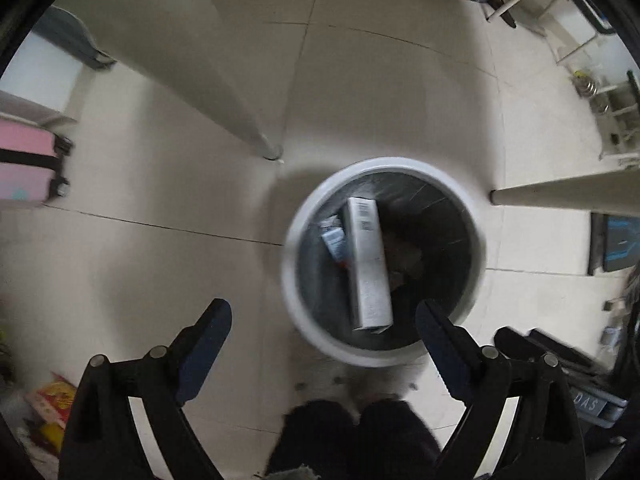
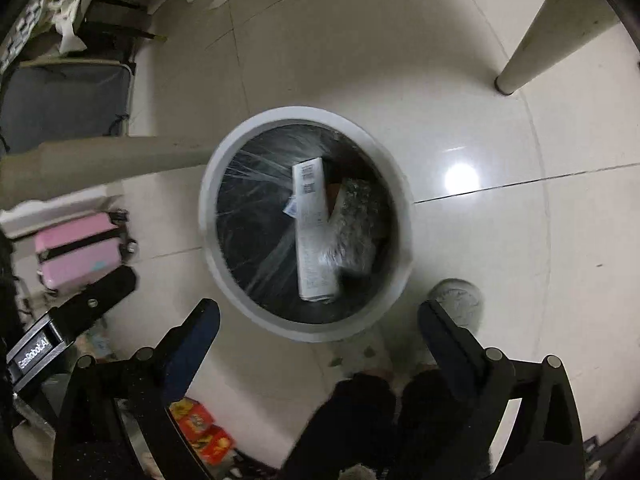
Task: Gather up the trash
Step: 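Lower both items over the white bin and open both tools to drop them, then raise both tools from the bin back toward the table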
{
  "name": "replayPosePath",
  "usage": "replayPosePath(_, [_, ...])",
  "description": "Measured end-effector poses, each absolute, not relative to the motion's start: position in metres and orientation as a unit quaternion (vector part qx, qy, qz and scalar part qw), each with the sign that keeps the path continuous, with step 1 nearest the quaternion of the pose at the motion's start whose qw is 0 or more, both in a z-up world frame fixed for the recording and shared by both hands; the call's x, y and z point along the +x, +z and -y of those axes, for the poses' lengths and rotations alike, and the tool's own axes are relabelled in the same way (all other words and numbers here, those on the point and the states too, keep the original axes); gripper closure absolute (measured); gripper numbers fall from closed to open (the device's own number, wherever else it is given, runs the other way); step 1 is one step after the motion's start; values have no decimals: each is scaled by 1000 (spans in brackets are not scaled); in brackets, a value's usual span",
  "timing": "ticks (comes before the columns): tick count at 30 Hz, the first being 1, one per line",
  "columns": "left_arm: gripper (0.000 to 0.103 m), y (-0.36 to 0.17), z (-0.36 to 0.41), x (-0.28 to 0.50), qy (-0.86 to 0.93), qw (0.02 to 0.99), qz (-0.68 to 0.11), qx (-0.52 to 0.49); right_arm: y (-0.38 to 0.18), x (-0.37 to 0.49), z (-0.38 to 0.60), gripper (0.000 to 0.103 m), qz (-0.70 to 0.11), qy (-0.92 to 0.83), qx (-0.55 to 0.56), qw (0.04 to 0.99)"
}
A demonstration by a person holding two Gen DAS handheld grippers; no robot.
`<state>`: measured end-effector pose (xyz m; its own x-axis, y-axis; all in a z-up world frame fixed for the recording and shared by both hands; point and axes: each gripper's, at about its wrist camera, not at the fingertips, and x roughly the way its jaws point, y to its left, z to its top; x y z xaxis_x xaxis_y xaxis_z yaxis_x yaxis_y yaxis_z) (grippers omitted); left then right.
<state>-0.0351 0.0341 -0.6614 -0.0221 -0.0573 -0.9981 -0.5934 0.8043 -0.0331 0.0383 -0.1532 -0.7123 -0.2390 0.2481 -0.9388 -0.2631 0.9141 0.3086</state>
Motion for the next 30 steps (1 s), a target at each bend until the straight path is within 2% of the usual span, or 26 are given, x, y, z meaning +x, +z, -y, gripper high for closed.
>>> replayPosePath(8, [9,-619,-25,-51,205,659,-696,-199,-665,28,151,3,-725,166,-116,658])
replayPosePath(18, [9,-565,-4,-60,200,672,-688,-186,-575,14,147,3,-690,169,-148,688])
replayPosePath(30, [9,-430,3,-81,188,701,-664,-178,-424,-14,152,3,-668,188,-133,707])
